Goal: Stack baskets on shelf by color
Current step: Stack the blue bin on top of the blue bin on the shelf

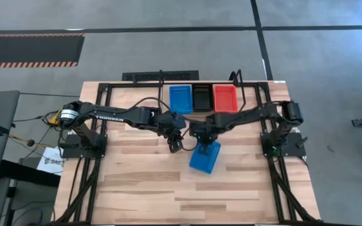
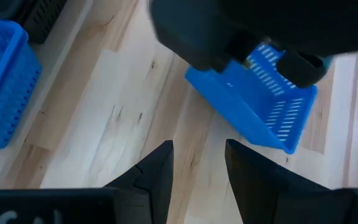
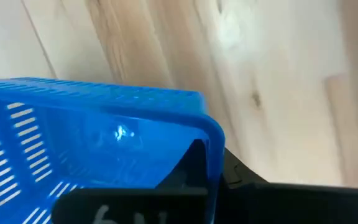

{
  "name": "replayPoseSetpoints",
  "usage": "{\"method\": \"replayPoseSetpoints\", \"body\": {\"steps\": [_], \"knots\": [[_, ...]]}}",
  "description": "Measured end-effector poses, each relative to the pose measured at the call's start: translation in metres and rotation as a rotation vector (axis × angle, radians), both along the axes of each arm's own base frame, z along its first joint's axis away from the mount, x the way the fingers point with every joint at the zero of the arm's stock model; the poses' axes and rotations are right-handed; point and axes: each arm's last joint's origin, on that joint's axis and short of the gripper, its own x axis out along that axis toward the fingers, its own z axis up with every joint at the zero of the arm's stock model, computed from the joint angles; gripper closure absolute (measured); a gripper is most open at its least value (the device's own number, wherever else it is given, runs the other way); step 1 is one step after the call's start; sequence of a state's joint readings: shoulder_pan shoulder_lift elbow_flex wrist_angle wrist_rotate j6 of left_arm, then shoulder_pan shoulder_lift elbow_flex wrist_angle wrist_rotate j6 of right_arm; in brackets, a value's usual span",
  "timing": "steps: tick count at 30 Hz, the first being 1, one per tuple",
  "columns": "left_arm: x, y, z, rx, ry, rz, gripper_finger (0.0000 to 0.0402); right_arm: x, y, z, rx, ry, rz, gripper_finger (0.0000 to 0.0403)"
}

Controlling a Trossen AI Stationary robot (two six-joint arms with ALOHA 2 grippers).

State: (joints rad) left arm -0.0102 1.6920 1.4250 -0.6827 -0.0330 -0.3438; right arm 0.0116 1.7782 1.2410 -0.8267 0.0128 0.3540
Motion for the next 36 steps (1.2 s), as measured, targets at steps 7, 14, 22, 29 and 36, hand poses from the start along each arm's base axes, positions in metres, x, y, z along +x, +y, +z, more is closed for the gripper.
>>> {"method": "replayPoseSetpoints", "body": {"steps": [7,14,22,29,36], "knots": [[0.000,0.000,0.000,-0.007,0.001,-0.008,0.0270,0.001,-0.007,0.009,-0.011,0.016,0.084,0.0392],[0.000,0.000,0.000,-0.017,0.002,0.004,0.0270,0.000,-0.005,0.009,-0.027,0.031,0.137,0.0321],[0.000,0.000,0.000,-0.018,0.000,0.009,0.0270,0.005,-0.015,0.017,-0.080,0.008,0.102,0.0243],[0.000,0.000,0.003,-0.029,-0.017,0.049,0.0270,0.010,-0.035,0.058,-0.122,0.010,0.031,0.0216],[0.000,0.000,0.001,-0.078,-0.011,0.159,0.0270,-0.011,-0.061,0.104,-0.352,0.221,-0.014,0.0227]]}}
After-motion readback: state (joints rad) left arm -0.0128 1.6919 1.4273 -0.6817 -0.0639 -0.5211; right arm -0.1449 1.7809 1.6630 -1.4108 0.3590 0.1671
